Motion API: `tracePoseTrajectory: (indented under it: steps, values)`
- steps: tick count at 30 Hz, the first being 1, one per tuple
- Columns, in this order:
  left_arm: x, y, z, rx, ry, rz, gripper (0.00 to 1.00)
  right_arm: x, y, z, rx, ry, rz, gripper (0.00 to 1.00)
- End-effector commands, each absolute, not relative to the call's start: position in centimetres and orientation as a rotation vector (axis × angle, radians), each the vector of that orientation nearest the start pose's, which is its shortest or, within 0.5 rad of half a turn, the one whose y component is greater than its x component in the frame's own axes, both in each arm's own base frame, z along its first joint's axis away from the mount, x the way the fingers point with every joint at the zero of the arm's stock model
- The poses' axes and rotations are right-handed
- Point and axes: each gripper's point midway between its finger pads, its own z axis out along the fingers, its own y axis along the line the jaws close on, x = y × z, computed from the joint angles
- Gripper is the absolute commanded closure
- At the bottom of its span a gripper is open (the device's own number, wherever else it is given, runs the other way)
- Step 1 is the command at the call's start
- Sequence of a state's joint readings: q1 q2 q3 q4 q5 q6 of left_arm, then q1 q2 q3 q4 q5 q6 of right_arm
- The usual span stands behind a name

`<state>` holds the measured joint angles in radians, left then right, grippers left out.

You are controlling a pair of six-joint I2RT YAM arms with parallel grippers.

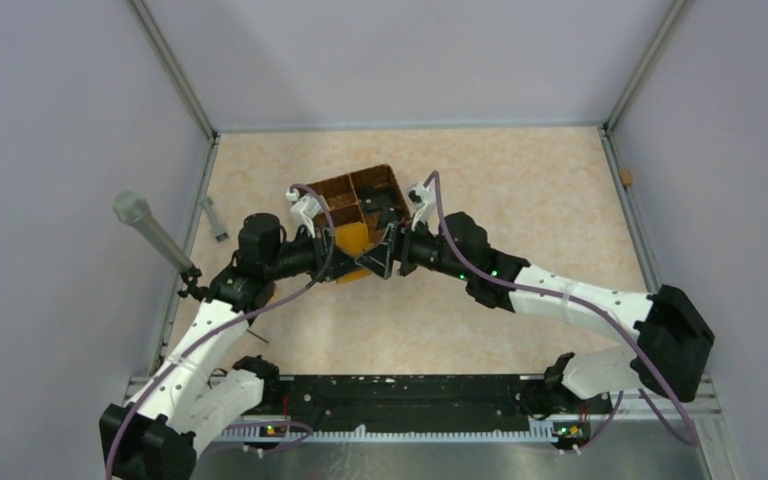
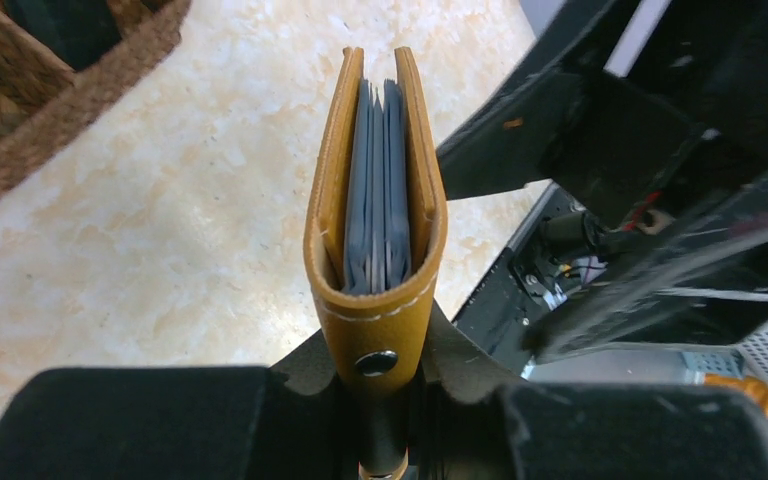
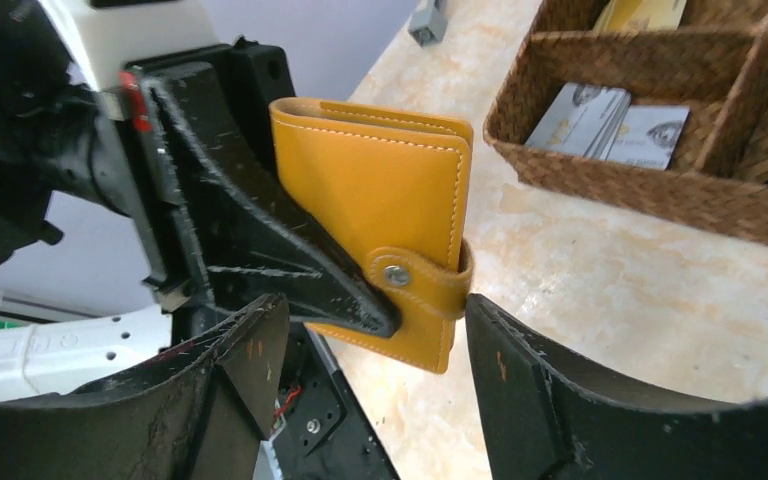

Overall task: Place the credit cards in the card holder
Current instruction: Close the card holder.

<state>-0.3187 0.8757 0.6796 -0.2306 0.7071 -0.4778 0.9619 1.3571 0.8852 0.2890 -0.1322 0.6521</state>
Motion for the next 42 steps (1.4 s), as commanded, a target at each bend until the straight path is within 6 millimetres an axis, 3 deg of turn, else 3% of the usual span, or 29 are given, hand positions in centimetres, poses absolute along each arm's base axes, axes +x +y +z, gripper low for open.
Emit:
tracePoseTrajectory:
  steps: [1, 8, 16, 18, 21, 23, 24, 25, 27, 30, 39, 42]
  values:
    - [22.7, -20.1, 24.2, 0.374, 1.949, -1.102, 1.00, 22.0, 37.2, 29.3, -0.407, 1.763, 1.239, 0.31]
    - [19.9, -22.2, 26.1, 0.531, 1.841, -1.337, 1.00, 20.4, 36.0, 31.9, -0.586, 1.581, 1.564, 0.29]
    - [17.7, -23.2, 28.1, 0.629, 1.725, -1.525, 1.00, 19.5, 36.7, 32.2, -0.702, 1.582, 1.602, 0.29]
    - [17.5, -23.4, 28.0, 0.635, 1.730, -1.545, 1.00, 19.3, 36.9, 32.7, -0.706, 1.566, 1.634, 0.35]
    - [17.3, -23.6, 27.4, 0.641, 1.758, -1.574, 1.00, 19.1, 37.3, 33.3, -0.719, 1.561, 1.669, 0.51]
    - [17.3, -23.8, 27.2, 0.648, 1.777, -1.604, 0.95, 19.3, 37.5, 33.1, -0.724, 1.573, 1.663, 0.70]
    - [17.2, -23.8, 27.0, 0.648, 1.788, -1.619, 0.91, 19.5, 37.5, 32.8, -0.725, 1.582, 1.654, 0.84]
    - [17.3, -23.9, 26.9, 0.648, 1.797, -1.623, 0.79, 19.8, 37.3, 32.7, -0.728, 1.588, 1.648, 1.00]
    - [17.6, -23.7, 26.6, 0.639, 1.814, -1.581, 0.57, 20.1, 36.7, 33.1, -0.734, 1.561, 1.669, 1.00]
    - [17.9, -23.4, 26.4, 0.624, 1.831, -1.521, 0.43, 20.0, 35.4, 33.3, -0.755, 1.540, 1.720, 1.00]
    - [18.2, -23.3, 27.3, 0.606, 1.798, -1.539, 0.46, 19.3, 35.1, 31.2, -0.892, 1.624, 1.705, 1.00]
    - [18.2, -23.4, 27.3, 0.601, 1.797, -1.559, 0.61, 19.2, 35.2, 30.6, -0.900, 1.641, 1.720, 1.00]
